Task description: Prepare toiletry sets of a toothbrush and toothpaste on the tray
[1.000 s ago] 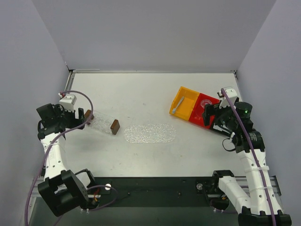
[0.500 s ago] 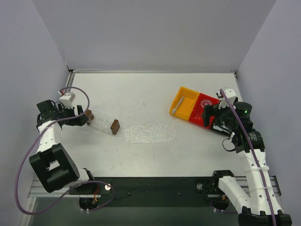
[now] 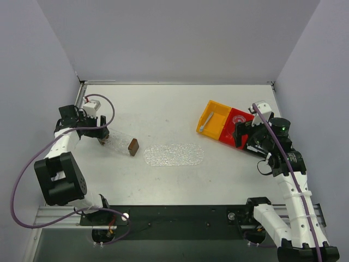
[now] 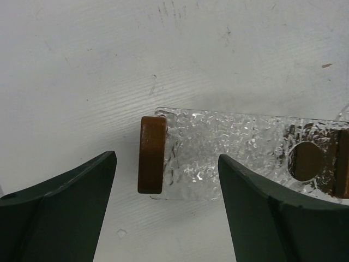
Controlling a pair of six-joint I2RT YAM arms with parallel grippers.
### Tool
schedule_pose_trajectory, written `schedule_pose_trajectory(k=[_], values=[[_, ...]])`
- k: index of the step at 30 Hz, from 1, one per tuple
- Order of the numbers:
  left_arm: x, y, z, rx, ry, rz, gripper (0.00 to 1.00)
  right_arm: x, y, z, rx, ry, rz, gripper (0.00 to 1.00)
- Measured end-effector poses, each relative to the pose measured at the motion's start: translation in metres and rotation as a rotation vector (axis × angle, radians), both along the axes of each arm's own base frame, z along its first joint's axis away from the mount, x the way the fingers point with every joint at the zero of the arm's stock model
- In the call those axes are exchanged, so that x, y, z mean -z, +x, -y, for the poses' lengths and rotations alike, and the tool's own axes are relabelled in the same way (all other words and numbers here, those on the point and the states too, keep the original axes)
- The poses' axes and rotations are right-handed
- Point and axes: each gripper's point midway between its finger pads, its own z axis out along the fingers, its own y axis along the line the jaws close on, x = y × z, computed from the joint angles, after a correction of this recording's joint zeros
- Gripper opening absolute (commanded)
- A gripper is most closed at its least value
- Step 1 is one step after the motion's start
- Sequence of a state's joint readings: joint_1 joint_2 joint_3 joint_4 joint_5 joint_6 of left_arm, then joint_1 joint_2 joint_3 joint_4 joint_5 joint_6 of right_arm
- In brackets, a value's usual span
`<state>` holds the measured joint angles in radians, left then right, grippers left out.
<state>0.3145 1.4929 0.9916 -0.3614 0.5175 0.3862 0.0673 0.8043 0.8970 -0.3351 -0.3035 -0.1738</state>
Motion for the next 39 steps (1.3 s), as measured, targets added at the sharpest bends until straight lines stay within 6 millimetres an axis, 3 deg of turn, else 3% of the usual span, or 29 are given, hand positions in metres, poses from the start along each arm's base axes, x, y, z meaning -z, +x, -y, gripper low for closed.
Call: schedule_pose_trajectory(k=[11, 18, 32, 39], values=[[0.022, 0.003, -0.014, -0.007, 0.067, -0.049, 0.86, 0.001, 0.000, 0.000, -0.002, -0.004, -0.004, 1.00], [0.038, 0.003, -0.013, 0.009, 0.072, -0.086, 0.79, 0.003, 0.000, 0.000, -0.002, -0.005, -0.013, 1.00], [0.046, 0.008, -0.003, 0.013, 0.083, -0.074, 0.43, 0.006, -0.001, 0.000, -0.002, -0.005, -0.027, 1.00], [0.046, -0.005, -0.003, -0.022, 0.085, -0.082, 0.24, 0.007, 0.000, 0.000, -0.002, -0.006, -0.031, 1.00]])
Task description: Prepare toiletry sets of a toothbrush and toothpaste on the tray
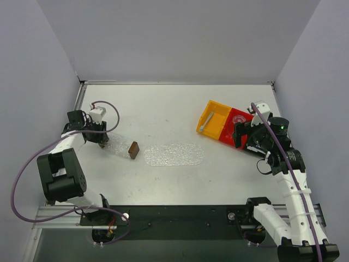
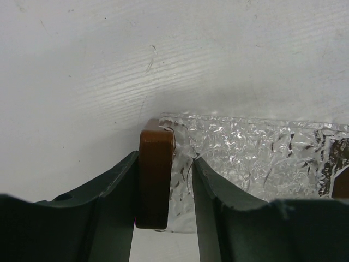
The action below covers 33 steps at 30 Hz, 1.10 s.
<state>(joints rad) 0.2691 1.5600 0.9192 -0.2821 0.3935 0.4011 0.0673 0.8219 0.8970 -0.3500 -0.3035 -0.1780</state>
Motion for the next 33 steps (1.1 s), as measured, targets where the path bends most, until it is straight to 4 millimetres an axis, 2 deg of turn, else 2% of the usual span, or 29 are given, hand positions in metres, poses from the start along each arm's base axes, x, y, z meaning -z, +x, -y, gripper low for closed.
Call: schedule_pose_trajectory(k=[5, 11, 14, 17, 26, 33], values=[[-0.006, -0.009, 0.001, -0.036, -0.006, 0.002, 0.13, 0.000, 0.000, 0.000, 0.000, 0.000, -0.001, 1.00], [-0.032, -0.012, 0.003, -0.075, -0.024, 0.052, 0.01, 0.000, 0.000, 0.000, 0.000, 0.000, -0.002, 1.00], [-0.046, -0.015, 0.007, -0.082, -0.037, 0.080, 0.00, 0.001, 0.000, 0.000, 0.000, 0.000, -0.002, 1.00], [-0.052, -0.018, 0.014, -0.079, -0.062, 0.080, 0.00, 0.001, 0.000, 0.000, 0.000, 0.000, -0.004, 1.00], [-0.056, -0.024, 0.059, -0.056, -0.123, 0.044, 0.00, 0.004, 0.000, 0.000, 0.000, -0.001, -0.016, 1.00], [-0.064, -0.027, 0.119, 0.006, -0.119, 0.035, 0.00, 0.009, 0.002, 0.001, 0.002, -0.002, -0.037, 1.00]])
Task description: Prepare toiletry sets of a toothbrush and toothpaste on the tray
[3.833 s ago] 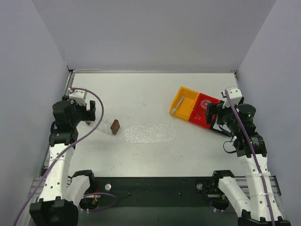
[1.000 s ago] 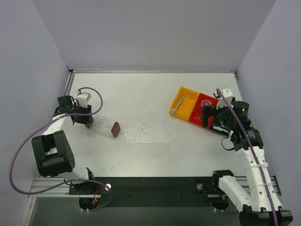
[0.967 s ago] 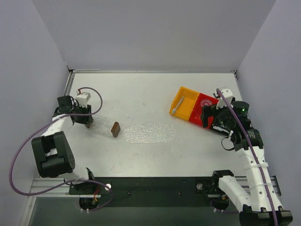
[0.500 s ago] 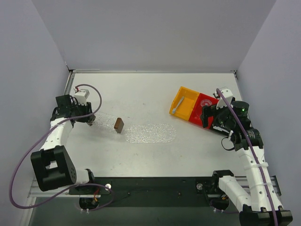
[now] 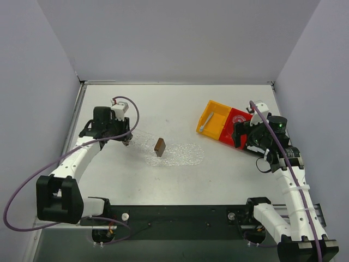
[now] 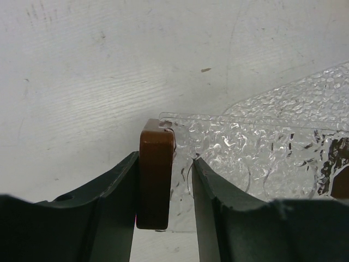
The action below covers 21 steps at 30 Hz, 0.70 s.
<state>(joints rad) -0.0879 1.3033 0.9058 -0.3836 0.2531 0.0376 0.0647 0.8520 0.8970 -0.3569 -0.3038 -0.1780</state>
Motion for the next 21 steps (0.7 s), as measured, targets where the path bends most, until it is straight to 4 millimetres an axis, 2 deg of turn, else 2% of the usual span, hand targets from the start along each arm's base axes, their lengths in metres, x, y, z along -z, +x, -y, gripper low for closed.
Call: schedule_pose_trajectory(k=[3, 8, 12, 21], values=[[0.000, -0.003, 0.018, -0.003, -0.007, -0.015, 0.00, 0.001, 0.001, 0.003, 0.011, 0.000, -0.002, 1.00], [0.012, -0.004, 0.036, -0.053, -0.011, -0.062, 0.00, 0.001, 0.002, 0.008, 0.028, 0.000, -0.004, 1.00], [0.022, -0.006, 0.047, -0.084, -0.012, -0.096, 0.00, 0.002, 0.002, 0.009, 0.033, 0.001, -0.006, 1.00], [0.022, -0.007, 0.057, -0.176, -0.032, -0.100, 0.00, 0.002, 0.002, 0.009, 0.025, 0.004, -0.006, 1.00]])
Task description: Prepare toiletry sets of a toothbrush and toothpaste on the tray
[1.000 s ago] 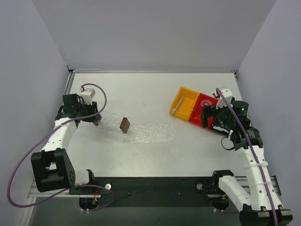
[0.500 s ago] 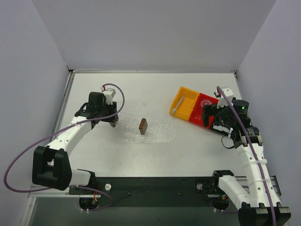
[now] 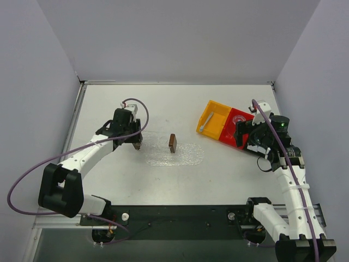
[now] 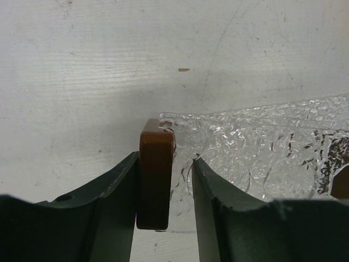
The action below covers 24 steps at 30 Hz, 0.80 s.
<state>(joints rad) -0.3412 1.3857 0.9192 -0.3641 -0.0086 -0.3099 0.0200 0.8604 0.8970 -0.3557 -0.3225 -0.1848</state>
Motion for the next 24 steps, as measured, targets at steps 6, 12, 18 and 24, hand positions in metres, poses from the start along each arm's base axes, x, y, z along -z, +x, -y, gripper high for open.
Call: schedule_pose_trajectory(k=[6, 12, 18, 24], values=[[0.004, -0.003, -0.001, -0.062, 0.006, -0.018, 0.00, 0.001, 0.000, 0.000, 0.000, 0.000, -0.003, 1.00], [0.007, -0.013, 0.012, -0.065, 0.020, -0.035, 0.00, 0.002, 0.000, 0.002, 0.006, -0.001, -0.006, 1.00], [0.010, -0.016, 0.011, -0.126, 0.037, -0.070, 0.00, 0.004, 0.000, 0.002, 0.005, -0.002, -0.012, 1.00], [0.017, -0.021, 0.017, -0.144, 0.061, -0.094, 0.00, 0.006, 0.001, 0.003, 0.007, -0.001, -0.016, 1.00]])
